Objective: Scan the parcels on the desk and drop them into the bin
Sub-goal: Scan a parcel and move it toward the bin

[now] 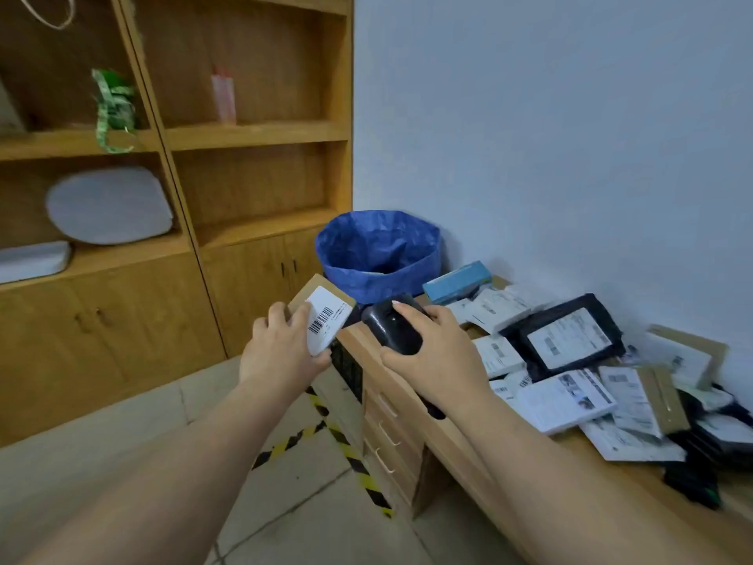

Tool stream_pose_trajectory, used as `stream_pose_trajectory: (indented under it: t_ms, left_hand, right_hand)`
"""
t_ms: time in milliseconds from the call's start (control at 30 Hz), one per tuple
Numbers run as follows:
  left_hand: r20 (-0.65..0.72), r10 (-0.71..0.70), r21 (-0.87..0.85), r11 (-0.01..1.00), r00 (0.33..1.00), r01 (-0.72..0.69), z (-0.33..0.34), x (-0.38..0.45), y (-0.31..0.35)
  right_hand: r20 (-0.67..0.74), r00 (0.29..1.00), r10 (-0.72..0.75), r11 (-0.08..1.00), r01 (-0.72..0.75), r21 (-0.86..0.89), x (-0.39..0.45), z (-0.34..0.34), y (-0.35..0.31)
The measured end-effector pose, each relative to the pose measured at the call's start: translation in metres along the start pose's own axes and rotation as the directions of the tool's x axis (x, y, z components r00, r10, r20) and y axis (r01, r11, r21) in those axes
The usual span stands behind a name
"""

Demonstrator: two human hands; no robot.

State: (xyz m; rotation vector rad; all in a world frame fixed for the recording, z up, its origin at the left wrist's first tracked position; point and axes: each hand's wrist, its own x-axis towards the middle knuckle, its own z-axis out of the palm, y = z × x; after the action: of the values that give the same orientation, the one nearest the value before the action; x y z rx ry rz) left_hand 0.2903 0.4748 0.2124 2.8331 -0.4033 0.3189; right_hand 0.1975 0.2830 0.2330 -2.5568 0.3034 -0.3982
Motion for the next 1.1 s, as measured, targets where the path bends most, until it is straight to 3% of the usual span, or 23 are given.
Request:
stream_pose_trajectory:
  t_ms: [100, 267, 600, 833, 1100]
  left_hand:
    - [0.005, -0.075, -0.011, 0.997, 0.997, 0.075, 0.002, 0.021, -0.033]
    - [-0.003, -0.199, 0.012, 0.980, 0.980, 0.199, 0.005, 0.076, -0.091]
    - [-0.090, -0.389, 0.016, 0.920, 0.917, 0.392, 0.010, 0.256, -0.159]
    - [-0.072, -0.416, -0.023, 0.909, 0.907, 0.415, 0.045, 0.369, -0.203]
    - [-0.062, -0.260, -0.018, 0.966, 0.964, 0.259, 0.081, 0.534, -0.258]
  right_hand:
    - [-0.028, 0.999, -0.029, 0.999, 0.028, -0.014, 0.043, 0.030, -0.024]
    - [0.032, 0.995, -0.090, 0.990, 0.086, 0.111, 0.127, 0.078, -0.056]
    - [0.023, 0.977, -0.214, 0.967, 0.209, 0.149, 0.335, 0.165, -0.100]
    - [0.078, 0.974, -0.214, 0.968, 0.200, 0.154, 0.457, 0.230, -0.121]
    - [-0.027, 0.994, -0.106, 0.983, 0.109, 0.148, 0.592, 0.292, -0.136]
